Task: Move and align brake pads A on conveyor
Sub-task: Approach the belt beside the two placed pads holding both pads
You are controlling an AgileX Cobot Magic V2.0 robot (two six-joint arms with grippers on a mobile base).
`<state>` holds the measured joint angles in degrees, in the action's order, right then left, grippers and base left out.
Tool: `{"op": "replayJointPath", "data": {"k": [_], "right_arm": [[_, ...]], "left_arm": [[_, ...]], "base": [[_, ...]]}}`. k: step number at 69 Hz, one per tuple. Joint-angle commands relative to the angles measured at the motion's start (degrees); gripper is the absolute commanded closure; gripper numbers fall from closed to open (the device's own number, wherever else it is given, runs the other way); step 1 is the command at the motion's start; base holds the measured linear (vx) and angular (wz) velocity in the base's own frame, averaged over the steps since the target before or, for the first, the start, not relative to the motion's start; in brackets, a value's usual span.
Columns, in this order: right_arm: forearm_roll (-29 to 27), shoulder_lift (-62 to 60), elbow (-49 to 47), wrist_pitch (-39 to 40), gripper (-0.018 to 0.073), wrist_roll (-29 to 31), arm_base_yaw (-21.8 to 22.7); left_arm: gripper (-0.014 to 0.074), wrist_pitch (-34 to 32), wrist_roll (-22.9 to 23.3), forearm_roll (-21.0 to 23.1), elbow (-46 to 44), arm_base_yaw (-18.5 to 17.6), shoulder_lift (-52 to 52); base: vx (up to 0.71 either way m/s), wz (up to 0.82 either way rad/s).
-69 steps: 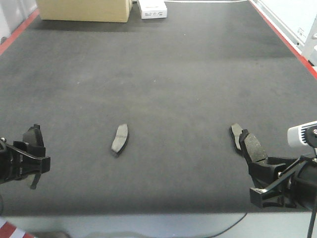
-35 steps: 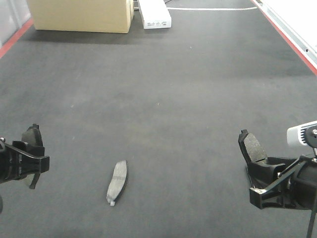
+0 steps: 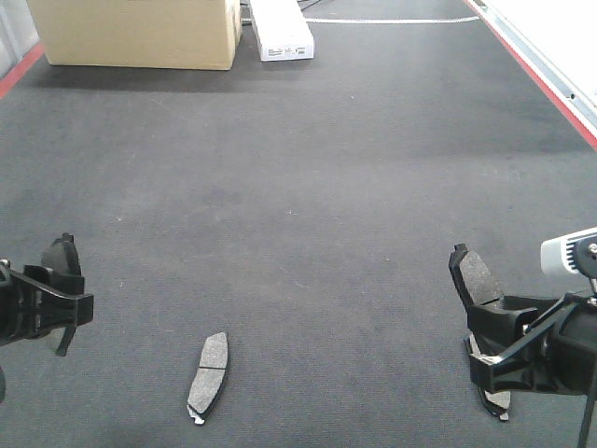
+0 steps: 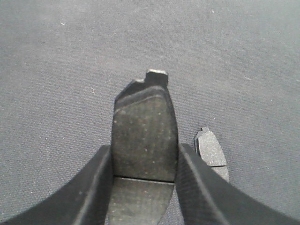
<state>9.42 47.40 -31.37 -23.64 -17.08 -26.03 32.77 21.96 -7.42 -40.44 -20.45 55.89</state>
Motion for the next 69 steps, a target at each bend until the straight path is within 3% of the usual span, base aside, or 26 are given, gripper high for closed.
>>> {"op": "replayJointPath", "data": {"k": [1,62,69], "right_arm": [[0.80,-0.53,-1.81,4.81,0.0482,0.49,0.24],[0.80,-0.53,-1.81,4.81,0.0482,0.49,0.24],[0.80,-0.53,-1.81,4.81,0.0482,0.49,0.24]], "left_arm": [[0.0398,-4.48,0.08,-0.24,-1.72,-0.16,-0.76],[0.0398,-5.11,0.08,-0.24,-1.72,-0.16,-0.76],[0.0398,-5.19,0.13,1.30,-1.72,-0.16,-0.76]], "base": [[0.01,0.00],[0.00,0.00],[0.00,0.00]]}}
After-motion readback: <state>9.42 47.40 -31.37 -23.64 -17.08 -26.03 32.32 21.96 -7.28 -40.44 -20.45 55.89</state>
